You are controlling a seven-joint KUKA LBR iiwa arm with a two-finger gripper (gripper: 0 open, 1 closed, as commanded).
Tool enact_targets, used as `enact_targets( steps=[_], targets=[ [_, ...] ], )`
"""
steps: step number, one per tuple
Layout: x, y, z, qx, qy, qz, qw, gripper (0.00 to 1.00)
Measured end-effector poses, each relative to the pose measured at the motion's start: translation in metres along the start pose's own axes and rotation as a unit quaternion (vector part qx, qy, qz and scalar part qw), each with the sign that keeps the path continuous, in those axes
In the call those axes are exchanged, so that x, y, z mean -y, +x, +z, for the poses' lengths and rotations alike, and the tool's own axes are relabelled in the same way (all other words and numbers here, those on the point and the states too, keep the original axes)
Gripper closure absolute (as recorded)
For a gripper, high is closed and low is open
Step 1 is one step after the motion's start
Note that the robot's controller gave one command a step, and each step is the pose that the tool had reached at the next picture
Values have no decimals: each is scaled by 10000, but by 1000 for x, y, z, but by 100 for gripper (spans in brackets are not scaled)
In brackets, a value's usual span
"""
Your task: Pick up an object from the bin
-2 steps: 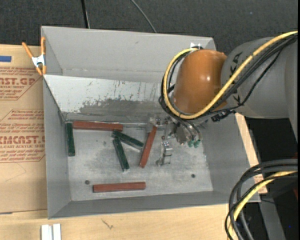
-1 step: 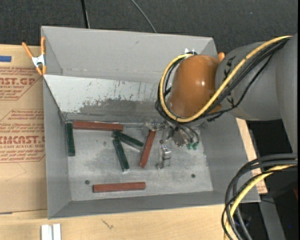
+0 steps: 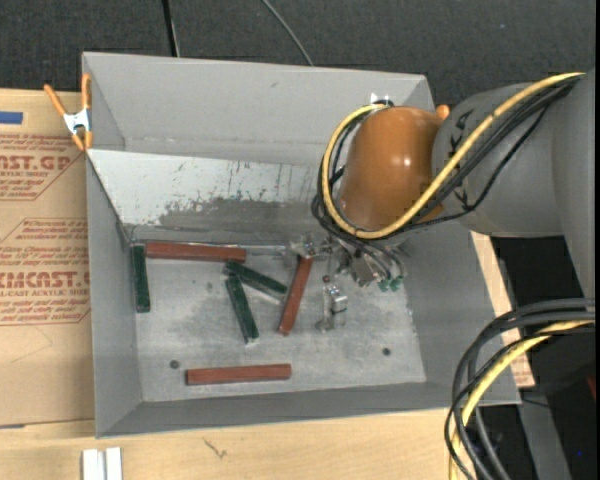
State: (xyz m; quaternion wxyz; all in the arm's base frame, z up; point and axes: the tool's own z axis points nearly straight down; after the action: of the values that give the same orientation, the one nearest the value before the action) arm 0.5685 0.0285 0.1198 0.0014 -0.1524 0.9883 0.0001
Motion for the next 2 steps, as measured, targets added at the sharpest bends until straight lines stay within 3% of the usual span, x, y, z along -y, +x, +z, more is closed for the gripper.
enact_targets(
  steps=[1,2],
  targets=[
    [13,-14,49,2,0,-986,9951,0],
    [8,-4,49,16,5,-1353,9908,100]
  ],
)
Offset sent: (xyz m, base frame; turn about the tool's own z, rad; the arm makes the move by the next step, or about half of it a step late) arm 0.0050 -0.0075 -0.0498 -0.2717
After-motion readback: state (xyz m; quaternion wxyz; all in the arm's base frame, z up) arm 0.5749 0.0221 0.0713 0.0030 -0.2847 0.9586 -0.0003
